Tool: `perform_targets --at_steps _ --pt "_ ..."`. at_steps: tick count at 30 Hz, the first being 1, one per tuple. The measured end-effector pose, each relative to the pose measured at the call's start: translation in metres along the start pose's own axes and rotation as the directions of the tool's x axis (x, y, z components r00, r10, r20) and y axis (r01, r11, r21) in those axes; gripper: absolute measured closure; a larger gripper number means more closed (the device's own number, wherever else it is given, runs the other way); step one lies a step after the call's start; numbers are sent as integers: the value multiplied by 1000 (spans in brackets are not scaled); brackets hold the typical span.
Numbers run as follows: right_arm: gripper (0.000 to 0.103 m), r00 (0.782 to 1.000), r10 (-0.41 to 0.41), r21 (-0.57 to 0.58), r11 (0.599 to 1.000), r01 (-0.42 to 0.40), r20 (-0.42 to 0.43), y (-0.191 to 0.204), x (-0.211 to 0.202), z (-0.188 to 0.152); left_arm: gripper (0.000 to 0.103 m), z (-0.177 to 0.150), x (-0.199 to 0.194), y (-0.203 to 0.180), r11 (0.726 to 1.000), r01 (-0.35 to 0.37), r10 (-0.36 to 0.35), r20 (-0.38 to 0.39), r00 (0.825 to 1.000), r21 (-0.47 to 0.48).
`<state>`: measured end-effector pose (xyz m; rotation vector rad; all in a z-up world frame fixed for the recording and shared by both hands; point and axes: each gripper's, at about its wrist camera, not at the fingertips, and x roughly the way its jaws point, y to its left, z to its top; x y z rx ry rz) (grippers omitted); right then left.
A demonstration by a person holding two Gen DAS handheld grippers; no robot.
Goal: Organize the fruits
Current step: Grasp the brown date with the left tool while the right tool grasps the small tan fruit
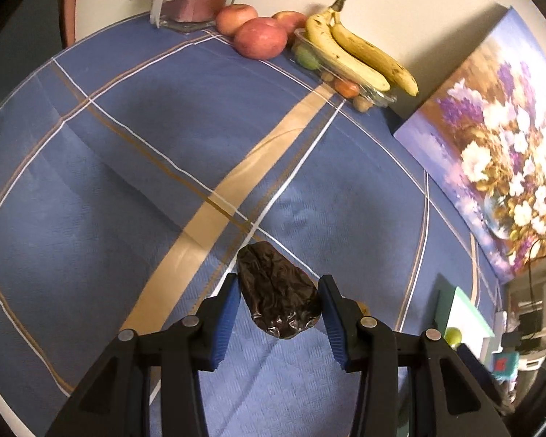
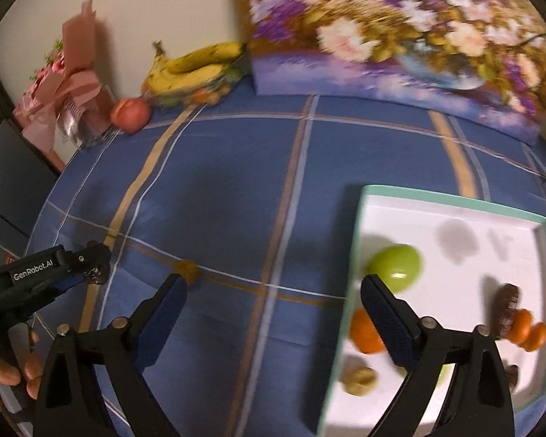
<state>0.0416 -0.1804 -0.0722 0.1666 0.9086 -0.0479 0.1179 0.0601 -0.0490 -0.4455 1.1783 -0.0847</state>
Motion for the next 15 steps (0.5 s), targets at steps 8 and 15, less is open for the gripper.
perform_targets --at_steps 8,15 --pt "42 995 48 -49 997 -52 -92 42 42 12 56 11 5 16 998 20 -21 -17 1000 -66" --pt "65 988 39 -136 989 -59 -149 74 68 11 56 14 6 21 996 21 -23 -17 1000 -89"
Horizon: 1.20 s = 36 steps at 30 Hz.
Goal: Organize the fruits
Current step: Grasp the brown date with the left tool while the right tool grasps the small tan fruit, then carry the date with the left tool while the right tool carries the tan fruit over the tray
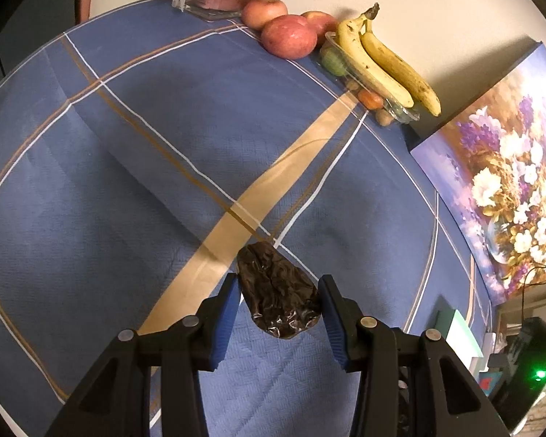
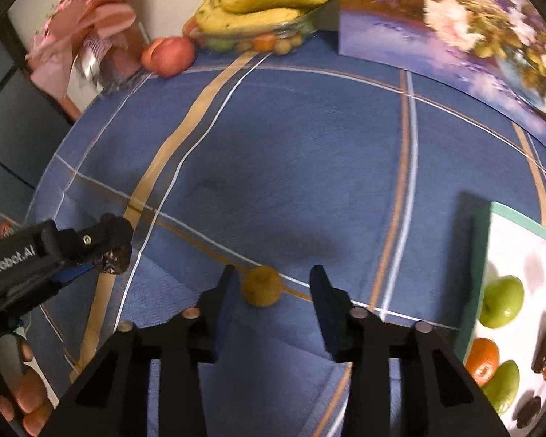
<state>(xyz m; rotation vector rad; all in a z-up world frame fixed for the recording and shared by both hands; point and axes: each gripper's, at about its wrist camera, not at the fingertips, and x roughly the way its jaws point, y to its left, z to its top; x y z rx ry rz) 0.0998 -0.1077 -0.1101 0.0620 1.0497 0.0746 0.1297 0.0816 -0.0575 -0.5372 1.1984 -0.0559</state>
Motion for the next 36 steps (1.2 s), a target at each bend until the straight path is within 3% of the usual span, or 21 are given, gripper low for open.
perform_targets --at_steps 8,11,20,27,36 --pt "77 1000 -13 -24 1000 13 -26 9 17 5 56 0 -3 0 1000 3 -3 9 1000 6" --pt "77 1000 -22 -27 999 22 -6 9 12 4 56 -2 -6 0 1000 8 -8 20 1000 18" --pt "77 994 31 53 998 -36 101 -19 -40 -11 56 -10 -28 -17 994 48 -55 66 996 94" --pt "77 985 6 127 991 -28 171 -51 -79 -32 56 -23 -38 -38 985 60 -73 70 995 164" --pt "77 969 -70 267 964 4 237 -100 -121 -65 56 -63 -45 -91 935 86 -104 35 994 345"
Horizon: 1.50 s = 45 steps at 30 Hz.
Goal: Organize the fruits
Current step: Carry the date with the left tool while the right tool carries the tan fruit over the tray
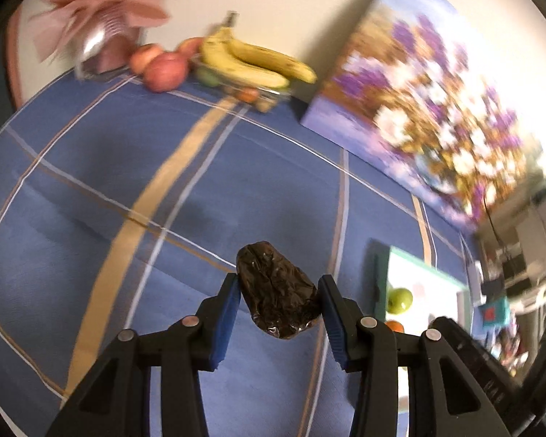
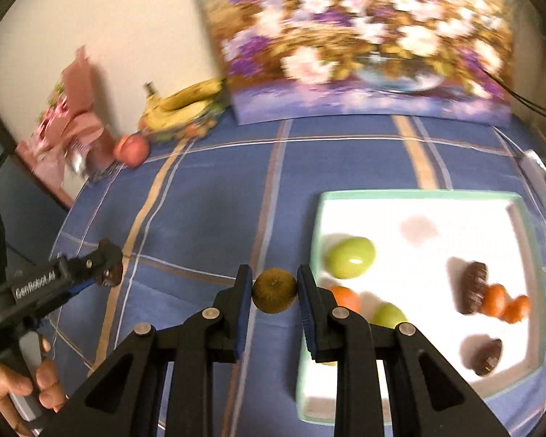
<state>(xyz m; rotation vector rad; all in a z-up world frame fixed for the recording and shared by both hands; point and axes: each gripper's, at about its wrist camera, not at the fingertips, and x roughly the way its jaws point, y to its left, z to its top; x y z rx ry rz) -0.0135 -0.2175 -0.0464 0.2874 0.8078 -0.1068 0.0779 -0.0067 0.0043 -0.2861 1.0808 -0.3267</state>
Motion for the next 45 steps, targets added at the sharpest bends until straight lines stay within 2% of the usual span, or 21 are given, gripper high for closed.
perform_targets --at_steps 5,8,15,19,23,26,32,45 --pt "77 995 -96 77 992 95 16 -40 -19 -7 56 -12 8 -31 995 69 -66 -49 997 65" --pt "77 987 -157 128 980 154 14 -67 -30 -12 56 -22 14 -53 989 80 -69 -82 994 127" --pt "77 977 -215 231 950 209 1 -117 -46 -19 56 -52 32 -106 955 134 -91 -172 981 265" --pt "77 978 -211 259 944 204 -2 -131 -50 -20 56 -74 44 -136 922 164 -85 -228 970 352" --pt "77 979 -199 265 943 202 -38 -138 -45 -26 56 -92 59 -155 893 182 -64 -284 957 413" --pt "76 981 -186 261 945 196 -64 -138 -37 -29 56 -99 70 -158 891 182 -44 -319 947 417" --pt "76 979 -161 268 945 190 -126 -142 -20 -35 56 -103 75 -159 888 183 -34 -337 941 422" --pt "76 961 -153 270 939 214 -232 -148 10 -47 56 -114 90 -165 872 172 1 -352 936 459"
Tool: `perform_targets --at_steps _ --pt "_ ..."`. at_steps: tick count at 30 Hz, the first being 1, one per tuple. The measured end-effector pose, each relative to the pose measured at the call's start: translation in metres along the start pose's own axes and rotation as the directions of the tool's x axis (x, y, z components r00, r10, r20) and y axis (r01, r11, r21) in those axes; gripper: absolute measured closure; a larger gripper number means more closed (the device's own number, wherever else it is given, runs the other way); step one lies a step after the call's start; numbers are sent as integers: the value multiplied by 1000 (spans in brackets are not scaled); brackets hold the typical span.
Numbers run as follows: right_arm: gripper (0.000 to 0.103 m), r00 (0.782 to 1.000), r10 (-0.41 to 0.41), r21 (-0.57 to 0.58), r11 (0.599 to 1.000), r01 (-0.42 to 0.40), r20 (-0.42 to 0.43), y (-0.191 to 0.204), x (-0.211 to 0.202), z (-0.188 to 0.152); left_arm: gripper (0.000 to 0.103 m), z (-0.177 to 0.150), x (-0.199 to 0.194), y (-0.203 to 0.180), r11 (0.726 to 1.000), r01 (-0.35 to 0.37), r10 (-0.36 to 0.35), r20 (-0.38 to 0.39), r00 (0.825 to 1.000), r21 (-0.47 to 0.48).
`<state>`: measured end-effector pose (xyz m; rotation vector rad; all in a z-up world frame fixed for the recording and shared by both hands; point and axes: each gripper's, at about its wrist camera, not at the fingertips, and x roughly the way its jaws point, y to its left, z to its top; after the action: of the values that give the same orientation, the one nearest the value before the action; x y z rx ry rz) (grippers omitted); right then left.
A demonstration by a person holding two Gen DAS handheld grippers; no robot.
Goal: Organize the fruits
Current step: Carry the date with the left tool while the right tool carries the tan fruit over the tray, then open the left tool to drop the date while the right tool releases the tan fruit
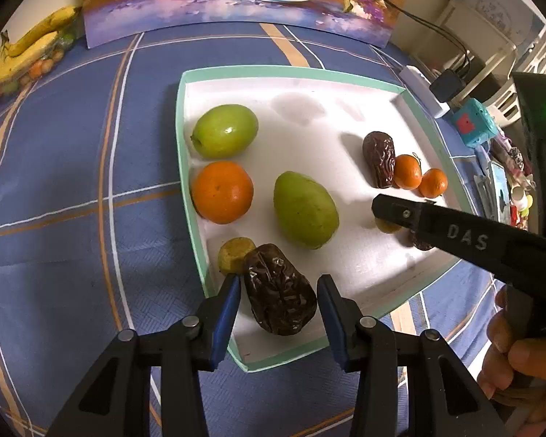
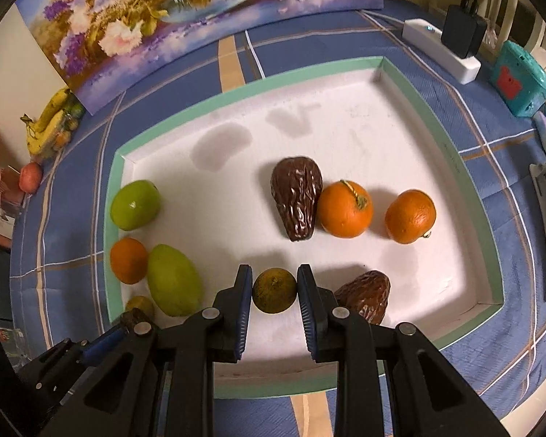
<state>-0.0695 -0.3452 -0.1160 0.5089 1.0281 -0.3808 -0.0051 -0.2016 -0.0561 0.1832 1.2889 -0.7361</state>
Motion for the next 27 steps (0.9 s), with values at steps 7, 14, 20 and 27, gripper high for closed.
perform_targets --at_steps 7,14,20,27 --pt "76 1000 -6 6 1000 7 -24 -2 7 -1 56 -1 0 1 1000 2 -2 -1 1000 -3" --pt "75 1000 -13 5 1000 14 -20 0 5 1 55 0 -5 2 1000 7 -7 0 1000 -4" --pt "71 999 -8 4 1000 7 35 2 -11 2 55 2 -21 6 1000 30 -29 46 999 -10" --pt "71 997 4 -15 1000 -3 72 8 -24 2 55 6 -39 26 996 20 -11 102 995 -86"
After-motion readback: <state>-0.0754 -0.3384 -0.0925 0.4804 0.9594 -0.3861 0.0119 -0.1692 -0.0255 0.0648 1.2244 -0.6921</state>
